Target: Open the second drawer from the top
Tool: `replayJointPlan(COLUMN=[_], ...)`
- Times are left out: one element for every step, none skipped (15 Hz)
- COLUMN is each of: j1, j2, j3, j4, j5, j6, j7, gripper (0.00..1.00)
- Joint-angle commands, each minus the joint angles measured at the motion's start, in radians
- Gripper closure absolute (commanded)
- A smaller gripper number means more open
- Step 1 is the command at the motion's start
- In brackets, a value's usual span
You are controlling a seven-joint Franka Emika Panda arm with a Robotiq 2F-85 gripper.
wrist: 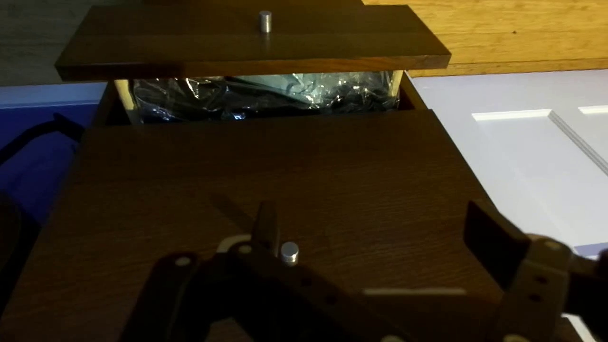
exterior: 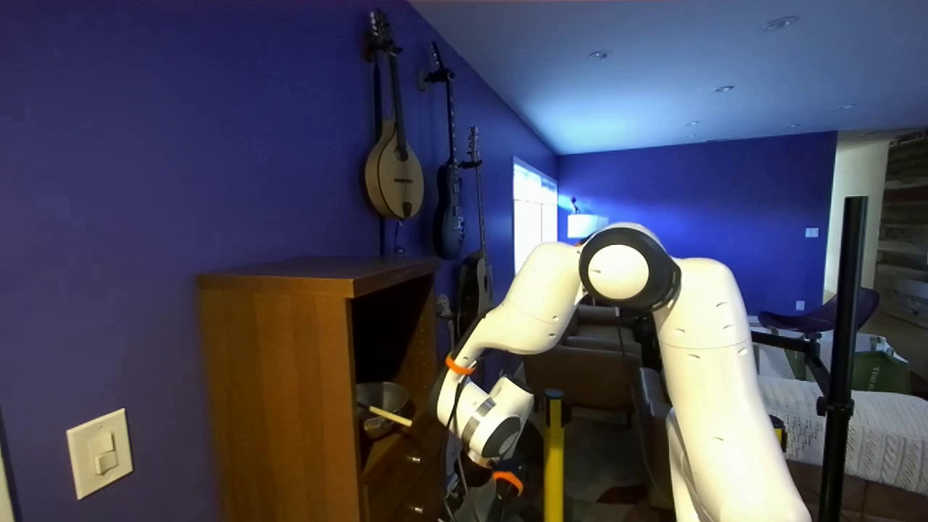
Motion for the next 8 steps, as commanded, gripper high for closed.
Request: replayJointPlan(j1=[0.006,0.007,0.009,0.01,0.009,0.006,0.004,0.0], j2=[0.08,0.1,0.124,0.146,0.173,0.197,0.215,0.234], j3=[0.01,0.01,0.01,0.008,0.005,0.005,0.003,0.002], j4=[0.089,0.112,0.14,0.164,0.186,0.2,0.216,0.231], j5=[0.081,0.106,0.132,0.159,0.167,0.151,0.147,0.144], j6=[-0.005,0.002,0.011,0.01,0.006,0.0,-0.006,-0.016], j7=[-0.029,-0.044,-0.065,-0.092,-0.116,-0.126,-0.144,-0.15], gripper=[0.0,0.0,0.0,0.0,0.01,0.03,0.03,0.07])
